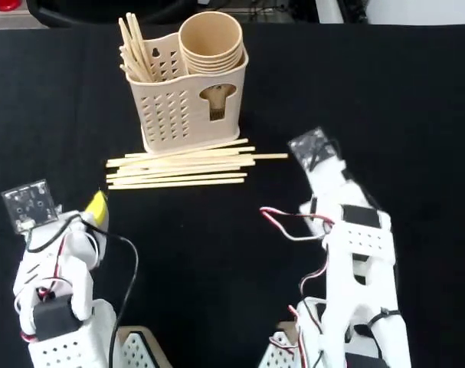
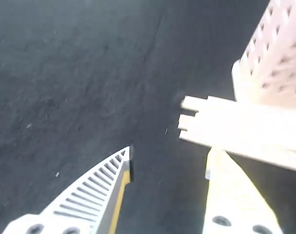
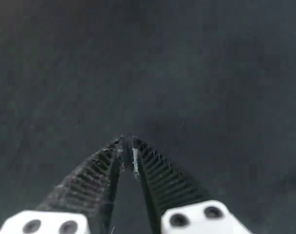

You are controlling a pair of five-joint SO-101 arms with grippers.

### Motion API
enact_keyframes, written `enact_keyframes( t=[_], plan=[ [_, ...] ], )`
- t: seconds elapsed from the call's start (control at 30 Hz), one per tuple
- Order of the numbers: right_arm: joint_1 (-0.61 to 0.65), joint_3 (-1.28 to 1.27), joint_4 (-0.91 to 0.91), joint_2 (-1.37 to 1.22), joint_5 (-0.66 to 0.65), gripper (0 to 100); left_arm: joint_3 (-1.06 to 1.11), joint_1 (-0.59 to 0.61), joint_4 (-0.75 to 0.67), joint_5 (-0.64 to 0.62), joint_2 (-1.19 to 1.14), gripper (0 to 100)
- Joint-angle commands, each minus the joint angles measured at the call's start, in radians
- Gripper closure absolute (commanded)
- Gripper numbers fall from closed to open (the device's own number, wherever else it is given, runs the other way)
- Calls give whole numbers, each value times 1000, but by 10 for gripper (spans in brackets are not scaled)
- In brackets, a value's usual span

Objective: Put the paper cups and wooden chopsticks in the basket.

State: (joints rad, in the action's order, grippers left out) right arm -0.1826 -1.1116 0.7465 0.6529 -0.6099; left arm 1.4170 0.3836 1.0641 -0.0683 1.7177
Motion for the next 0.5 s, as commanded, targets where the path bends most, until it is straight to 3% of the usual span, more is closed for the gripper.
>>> enact_keyframes(
  t=[0.0, 0.17, 0.33, 0.47],
  plan=[
    [-8, 22, -103, 15, 86, 984, -105, -12, -132, -81, -161, 747],
    [12, 73, -161, 19, 203, 984, -305, -12, -282, -213, -615, 749],
    [130, 74, -229, 19, 434, 985, -555, -42, -347, -305, -1117, 748],
    [132, 36, -276, 15, 474, 985, -753, -84, -350, -334, -1436, 747]
  ],
)
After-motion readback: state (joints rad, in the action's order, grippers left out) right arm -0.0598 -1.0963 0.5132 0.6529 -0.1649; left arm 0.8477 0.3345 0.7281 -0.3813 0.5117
